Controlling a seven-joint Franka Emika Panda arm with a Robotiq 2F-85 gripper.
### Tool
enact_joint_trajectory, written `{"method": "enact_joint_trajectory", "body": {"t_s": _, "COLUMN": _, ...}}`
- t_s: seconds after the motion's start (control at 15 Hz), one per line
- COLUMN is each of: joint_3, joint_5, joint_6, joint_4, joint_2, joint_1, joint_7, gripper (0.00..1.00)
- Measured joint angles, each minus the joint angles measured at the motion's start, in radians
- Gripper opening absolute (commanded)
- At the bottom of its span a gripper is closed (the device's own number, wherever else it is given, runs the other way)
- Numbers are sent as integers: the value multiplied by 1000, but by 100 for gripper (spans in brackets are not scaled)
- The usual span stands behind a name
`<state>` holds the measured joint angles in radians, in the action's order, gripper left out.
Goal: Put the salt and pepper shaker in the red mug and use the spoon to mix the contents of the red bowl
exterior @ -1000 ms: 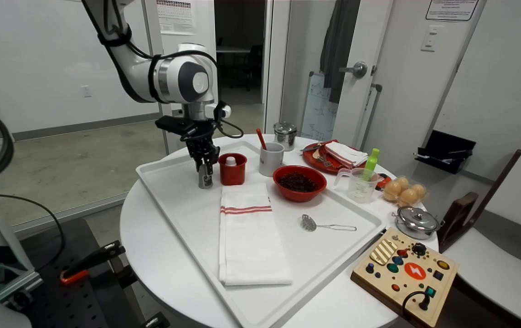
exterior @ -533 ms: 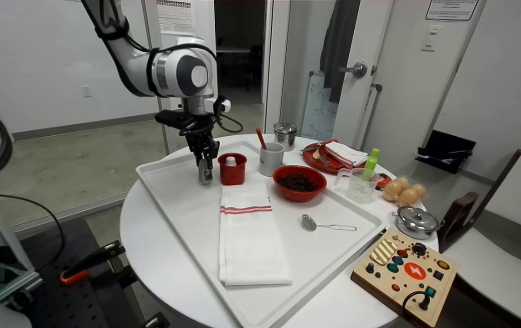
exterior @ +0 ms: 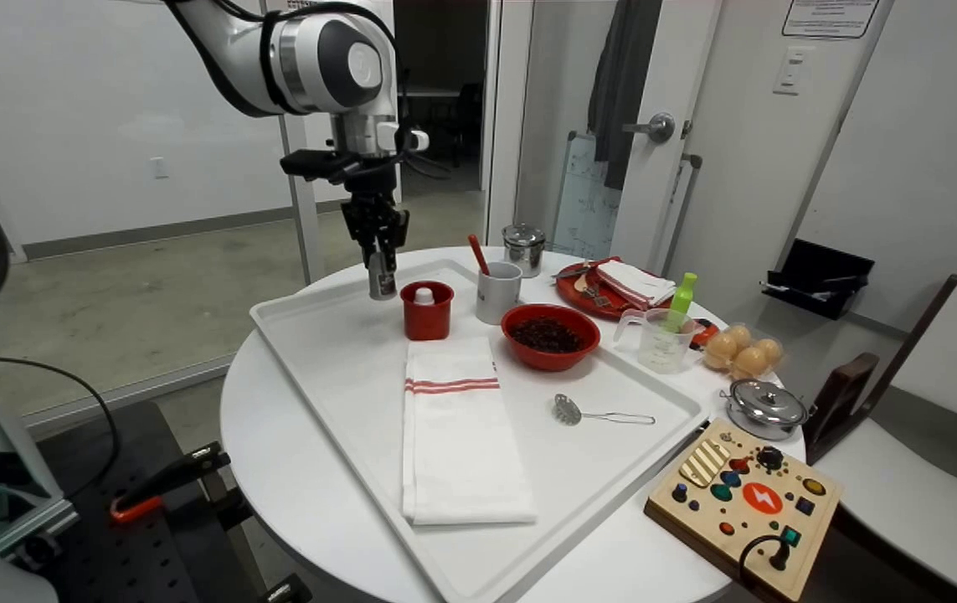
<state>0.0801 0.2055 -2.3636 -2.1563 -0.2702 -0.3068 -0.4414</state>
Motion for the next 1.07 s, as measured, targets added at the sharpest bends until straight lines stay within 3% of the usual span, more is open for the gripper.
{"method": "enact_joint_trajectory", "body": {"t_s": 0.53, "joint_3": -27, "joint_5": 66, "joint_6": 11, "joint_4": 29, "joint_2": 1, "joint_1": 34, "joint_7": -1, "gripper": 18}}
{"method": "enact_joint_trajectory", "body": {"t_s": 1.07, "joint_3": -56, "joint_5": 79, "joint_6": 10, "joint_4": 116, "joint_2": -93, "joint_1": 55, "joint_7": -1, "gripper": 18}}
